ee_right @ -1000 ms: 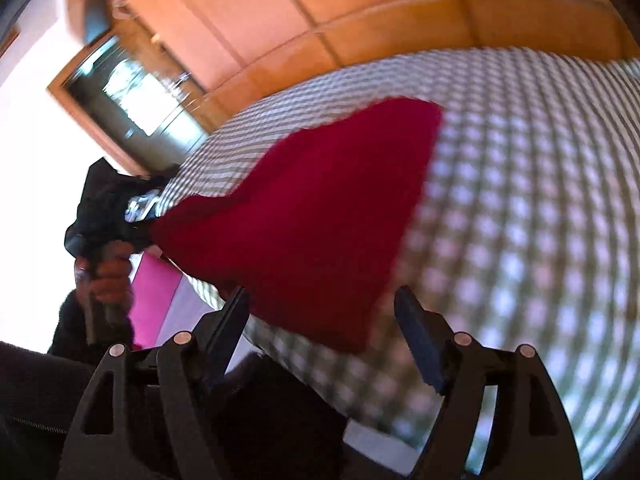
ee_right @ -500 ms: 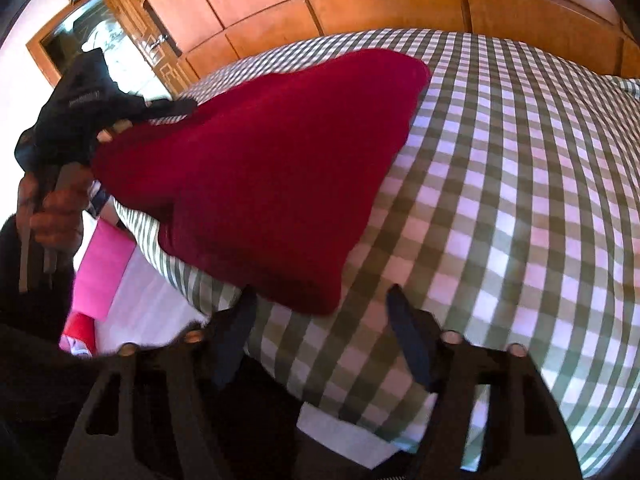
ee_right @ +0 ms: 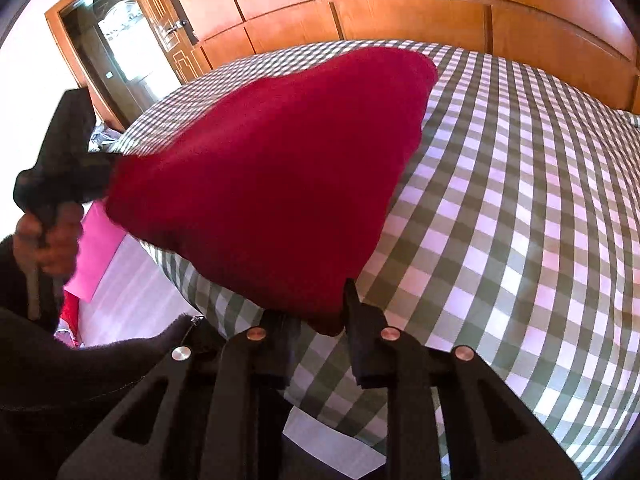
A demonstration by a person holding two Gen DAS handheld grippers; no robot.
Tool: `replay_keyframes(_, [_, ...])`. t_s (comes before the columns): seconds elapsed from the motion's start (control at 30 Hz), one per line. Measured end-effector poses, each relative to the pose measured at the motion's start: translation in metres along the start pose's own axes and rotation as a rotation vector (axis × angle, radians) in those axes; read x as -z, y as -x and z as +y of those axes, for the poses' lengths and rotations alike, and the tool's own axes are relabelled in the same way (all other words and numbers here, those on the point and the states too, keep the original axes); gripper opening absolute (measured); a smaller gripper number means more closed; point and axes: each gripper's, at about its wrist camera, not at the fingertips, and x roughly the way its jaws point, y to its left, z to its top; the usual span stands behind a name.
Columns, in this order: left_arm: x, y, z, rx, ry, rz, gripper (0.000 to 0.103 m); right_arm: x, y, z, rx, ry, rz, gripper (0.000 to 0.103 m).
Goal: Fold small clothes
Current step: 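Fold the lifted shirt over with the right gripper, then release it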
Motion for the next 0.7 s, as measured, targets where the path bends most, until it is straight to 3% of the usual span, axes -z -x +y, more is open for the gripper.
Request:
replay_keyframes(0.1, [0.0,0.001,0.013,0.071,0.084,0.018,0.002,0.003,0.002,-0.004,0.002,0.012,0.015,0.033])
replay_keyframes(0.13, [-0.001,0.003,0.015,0.1,0.094,0.017,0.002,0.005,0.005,-0.007,-0.001,0.008,0.016,0.04])
replay_keyframes(0.3, [-0.002,0.034,0.014,0.299,0.142,-0.023,0.04,0.014,0.029,-0.032,-0.05,-0.069,0.002,0.06])
replay_keyframes(0.37, [-0.006,0.039,0.013,0.351,0.152,-0.031,0.064,0.014,0.037,-0.04,-0.053,-0.103,-0.014,0.063])
replay_keyframes(0.47, [-0.011,0.033,0.0,0.401,0.143,-0.002,0.074,0.012,0.041,-0.049,-0.043,-0.138,-0.034,0.064])
replay_keyframes(0.63, [-0.017,-0.008,-0.029,0.329,0.101,0.104,0.076,0.008,0.048,-0.05,-0.032,-0.154,-0.051,0.07])
replay_keyframes(0.7, [-0.018,-0.009,-0.041,0.305,0.035,0.093,0.053,0.008,0.05,-0.051,-0.026,-0.151,-0.051,0.07])
